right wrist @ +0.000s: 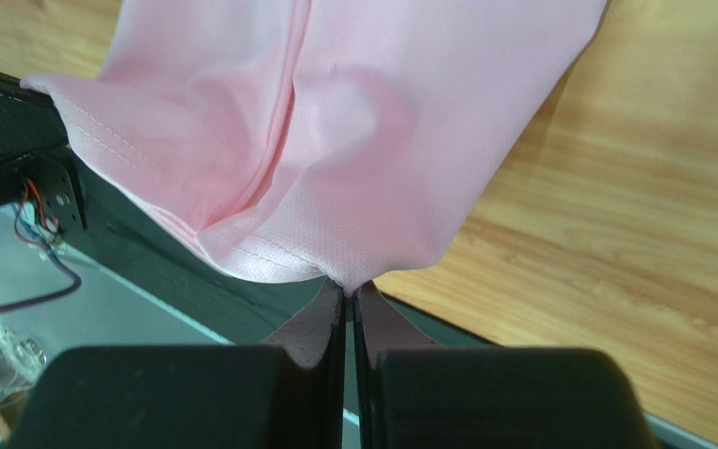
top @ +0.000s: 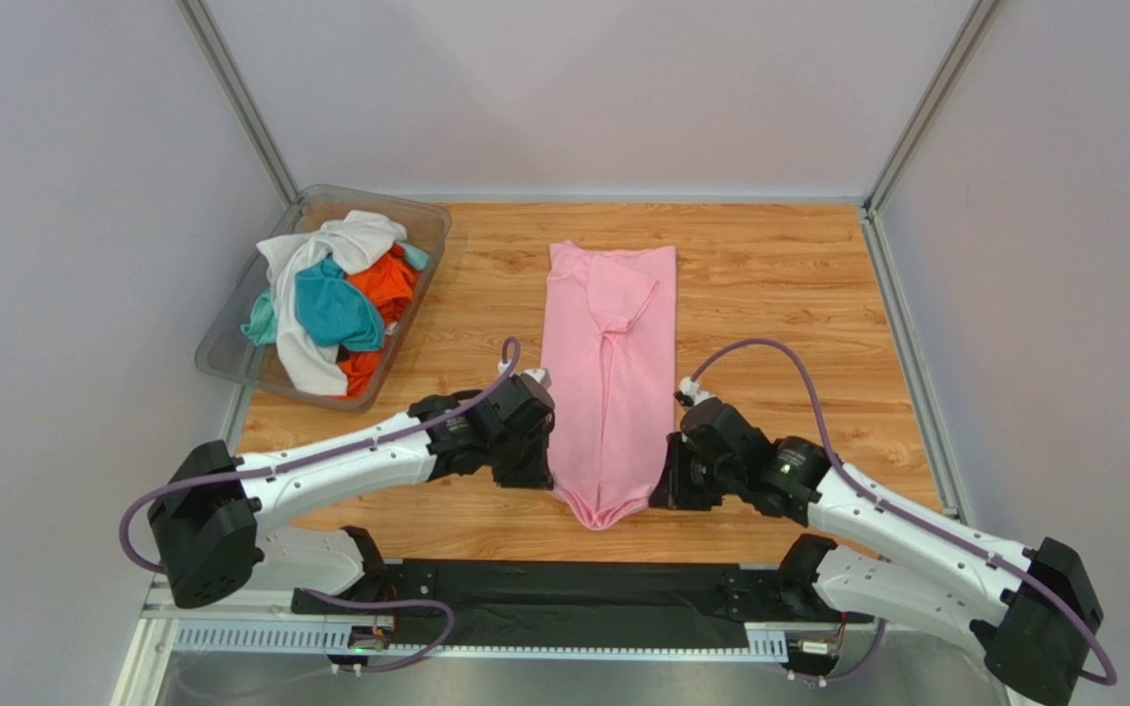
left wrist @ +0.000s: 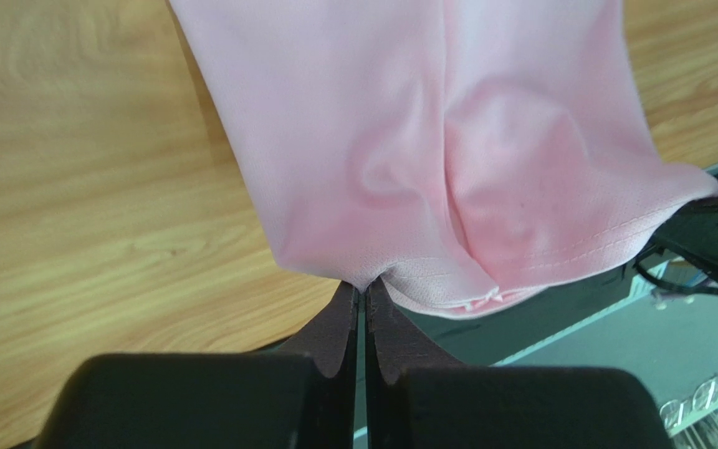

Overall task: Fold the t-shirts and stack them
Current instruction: Fold the tshirt

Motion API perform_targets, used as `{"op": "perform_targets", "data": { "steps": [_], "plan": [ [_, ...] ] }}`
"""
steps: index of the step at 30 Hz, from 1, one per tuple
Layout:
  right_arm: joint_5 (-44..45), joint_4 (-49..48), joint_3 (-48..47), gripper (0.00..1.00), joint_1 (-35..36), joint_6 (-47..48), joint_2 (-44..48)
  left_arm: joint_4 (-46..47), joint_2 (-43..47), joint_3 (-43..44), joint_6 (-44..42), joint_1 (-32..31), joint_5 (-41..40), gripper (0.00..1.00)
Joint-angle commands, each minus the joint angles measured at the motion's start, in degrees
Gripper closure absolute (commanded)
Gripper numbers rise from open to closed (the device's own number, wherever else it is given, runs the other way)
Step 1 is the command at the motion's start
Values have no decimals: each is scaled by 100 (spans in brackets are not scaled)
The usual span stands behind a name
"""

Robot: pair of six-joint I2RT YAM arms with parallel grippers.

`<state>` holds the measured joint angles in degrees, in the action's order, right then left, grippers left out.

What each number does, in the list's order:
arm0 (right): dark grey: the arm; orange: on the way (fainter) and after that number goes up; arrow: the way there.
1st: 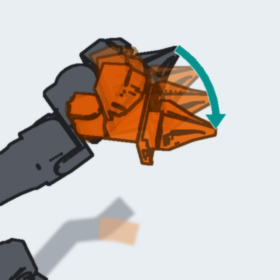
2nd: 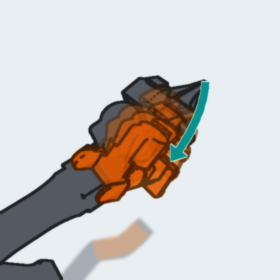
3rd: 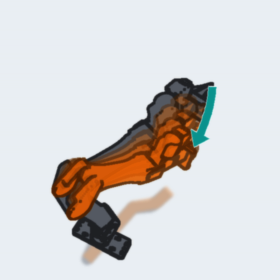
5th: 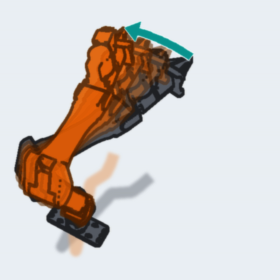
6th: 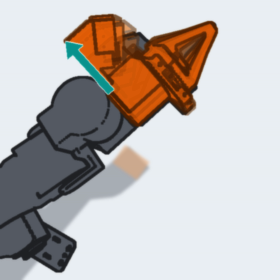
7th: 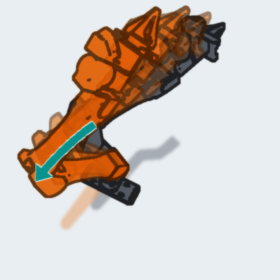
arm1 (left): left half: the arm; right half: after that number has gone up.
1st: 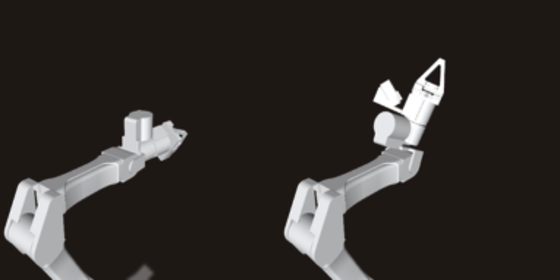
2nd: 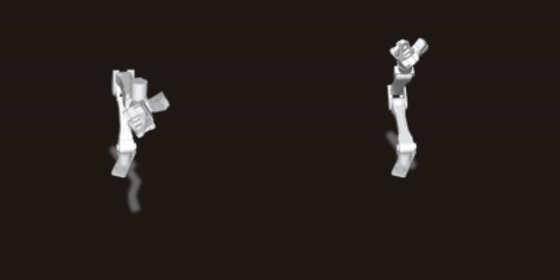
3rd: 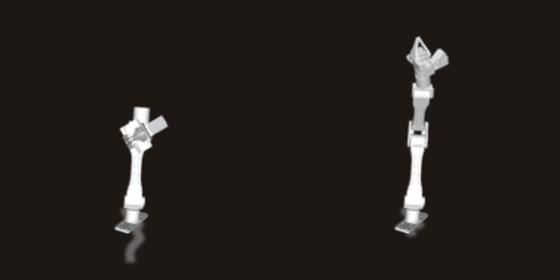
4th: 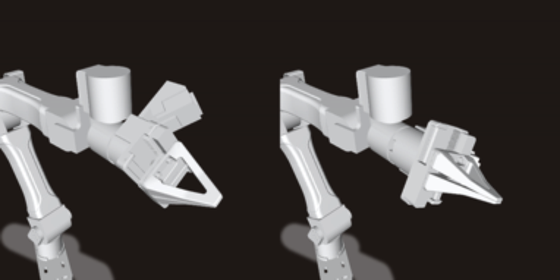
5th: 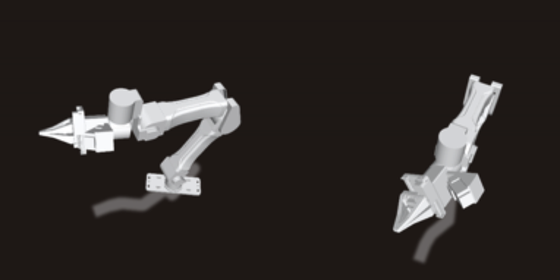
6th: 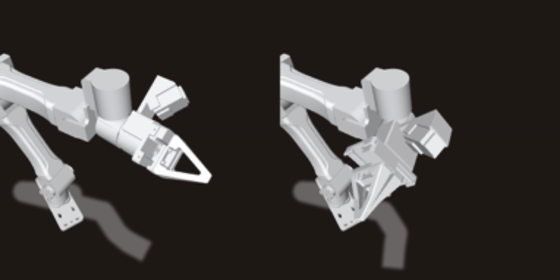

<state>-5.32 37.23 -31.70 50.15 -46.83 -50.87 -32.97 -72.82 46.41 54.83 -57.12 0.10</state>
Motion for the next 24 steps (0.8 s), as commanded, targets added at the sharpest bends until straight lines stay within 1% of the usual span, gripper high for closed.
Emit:
{"op": "perform_targets", "data": {
  "steps": [1,2,4,7,10,15,16,19,24],
  "plan": [
    [523,-119,-626,100,-189,358,-282,-78,-118,456,-604,280,-71,100],
    [750,-172,-731,100,-294,515,-361,-78,-197,604,-753,429,-54,100],
    [804,-243,-1039,100,-400,657,-624,-78,-277,754,-877,596,-54,100],
    [778,-374,-1424,100,-664,956,-1002,-96,-496,1071,-1097,1009,-54,100],
    [708,-524,-1741,100,-1058,1184,-1266,-104,-680,1483,-1307,1307,78,100],
    [611,-691,-2173,100,-1481,1527,-1784,-104,-1041,2064,-1659,1704,244,100],
    [429,-709,-2226,100,-1551,1571,-1838,-156,-1198,2178,-1799,1826,297,100],
    [252,-735,-2428,100,-1876,1703,-2075,-218,-1523,2731,-1993,1959,377,100],
    [23,-875,-2630,100,-2185,1861,-2444,-289,-2034,3215,-2195,2170,579,100]
  ]
}}
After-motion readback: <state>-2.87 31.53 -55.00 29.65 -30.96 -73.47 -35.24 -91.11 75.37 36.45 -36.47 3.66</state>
